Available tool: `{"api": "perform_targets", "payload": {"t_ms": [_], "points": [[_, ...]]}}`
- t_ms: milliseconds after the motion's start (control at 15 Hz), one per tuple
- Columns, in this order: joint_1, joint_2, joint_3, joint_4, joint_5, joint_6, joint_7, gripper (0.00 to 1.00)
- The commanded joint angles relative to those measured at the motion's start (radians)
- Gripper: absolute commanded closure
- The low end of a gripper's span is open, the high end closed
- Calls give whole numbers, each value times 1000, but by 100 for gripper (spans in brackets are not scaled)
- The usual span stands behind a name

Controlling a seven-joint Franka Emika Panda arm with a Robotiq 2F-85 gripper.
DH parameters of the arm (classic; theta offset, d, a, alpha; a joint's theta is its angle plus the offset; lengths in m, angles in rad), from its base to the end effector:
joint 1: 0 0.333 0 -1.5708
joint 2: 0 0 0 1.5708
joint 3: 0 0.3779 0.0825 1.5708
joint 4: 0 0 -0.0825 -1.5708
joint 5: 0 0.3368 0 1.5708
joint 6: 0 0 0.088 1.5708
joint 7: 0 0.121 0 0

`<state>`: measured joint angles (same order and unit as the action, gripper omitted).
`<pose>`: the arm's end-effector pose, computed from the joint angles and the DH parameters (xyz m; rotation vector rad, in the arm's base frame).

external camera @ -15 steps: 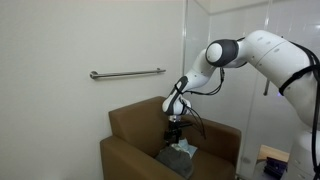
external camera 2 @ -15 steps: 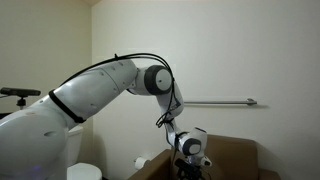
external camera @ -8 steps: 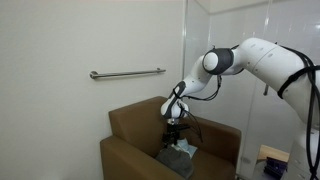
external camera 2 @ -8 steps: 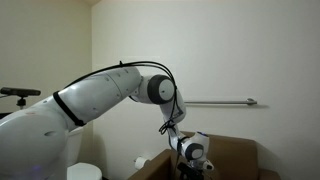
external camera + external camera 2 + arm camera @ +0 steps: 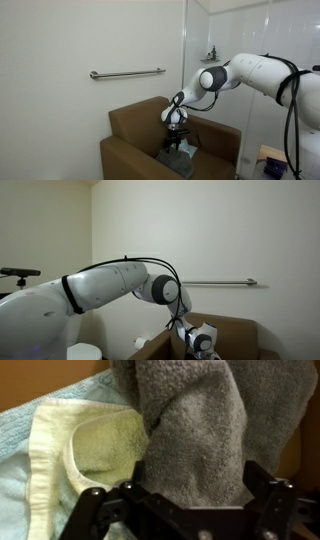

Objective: Put the towels on the arm rest

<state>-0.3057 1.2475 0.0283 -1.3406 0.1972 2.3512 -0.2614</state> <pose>0.6633 -0.1883 -0.0060 -2.9067 0.2739 0.2755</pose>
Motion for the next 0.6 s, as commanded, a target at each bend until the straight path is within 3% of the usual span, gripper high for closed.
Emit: {"api": "perform_targets", "payload": {"t_ms": [0,133,200,333,533], "points": [[1,128,-17,178,-26,-134,46,0],[-3,189,-18,260,-27,-209,44,2],[-5,219,-16,301,-26,-242,39,26],[-8,268,-13,370,-23,-295,33,31],[-11,238,-11,332,-16,-289,27,52]]}}
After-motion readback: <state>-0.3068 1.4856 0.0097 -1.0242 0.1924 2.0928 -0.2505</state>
